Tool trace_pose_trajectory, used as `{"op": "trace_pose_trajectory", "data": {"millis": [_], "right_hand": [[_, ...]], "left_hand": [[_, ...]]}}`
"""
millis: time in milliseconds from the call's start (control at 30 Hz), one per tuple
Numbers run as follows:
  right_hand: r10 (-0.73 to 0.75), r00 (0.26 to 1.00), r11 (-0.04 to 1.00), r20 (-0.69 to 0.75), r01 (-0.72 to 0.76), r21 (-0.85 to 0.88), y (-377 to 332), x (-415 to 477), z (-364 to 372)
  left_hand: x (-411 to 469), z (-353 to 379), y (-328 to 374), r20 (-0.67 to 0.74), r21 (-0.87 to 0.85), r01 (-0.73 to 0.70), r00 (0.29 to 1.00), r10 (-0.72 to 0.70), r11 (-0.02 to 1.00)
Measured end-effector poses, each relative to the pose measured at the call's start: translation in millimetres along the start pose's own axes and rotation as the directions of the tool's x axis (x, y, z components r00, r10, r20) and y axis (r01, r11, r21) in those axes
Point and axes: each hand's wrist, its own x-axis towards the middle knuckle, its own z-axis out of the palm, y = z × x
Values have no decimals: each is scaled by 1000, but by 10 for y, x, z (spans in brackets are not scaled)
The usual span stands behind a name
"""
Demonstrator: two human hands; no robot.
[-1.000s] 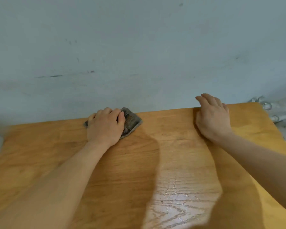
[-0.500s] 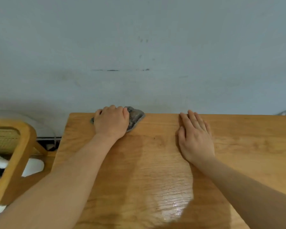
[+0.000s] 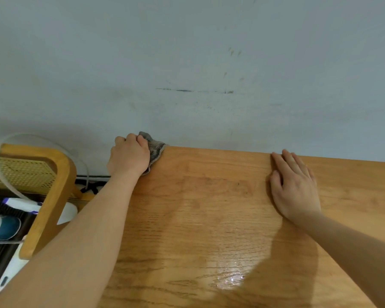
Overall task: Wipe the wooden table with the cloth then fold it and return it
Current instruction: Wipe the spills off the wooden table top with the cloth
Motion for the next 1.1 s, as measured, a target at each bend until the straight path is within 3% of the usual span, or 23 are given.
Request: {"op": "trace_pose_trajectory", "data": {"millis": [167, 367, 633, 833, 967, 1100], "right_hand": [[-1, 1000, 1000, -4, 1, 3, 12, 4, 4], [-10, 1000, 1000, 18, 10, -11, 8, 0, 1], [-28, 1000, 999, 5, 28, -34, -7, -39, 2], [37, 993, 996, 109, -28, -85, -369, -315, -152], [-167, 964, 986, 207, 163, 36, -1064, -1112, -156], [-370, 838, 929, 402, 325, 178, -1808, -2102, -69]], "left_hand": [[-39, -14, -123, 17, -90, 81, 997, -80, 993], [-411, -69, -243, -10, -11, 53, 999, -54, 999], [-1421, -142, -795, 8, 36, 101, 995, -101, 994], [-2208, -194, -1256, 10, 33, 93, 996, -94, 995], [-2499, -238, -1463, 22, 58, 99, 995, -101, 993], [-2834, -319, -1682, 22, 42, 64, 998, -65, 997]]}}
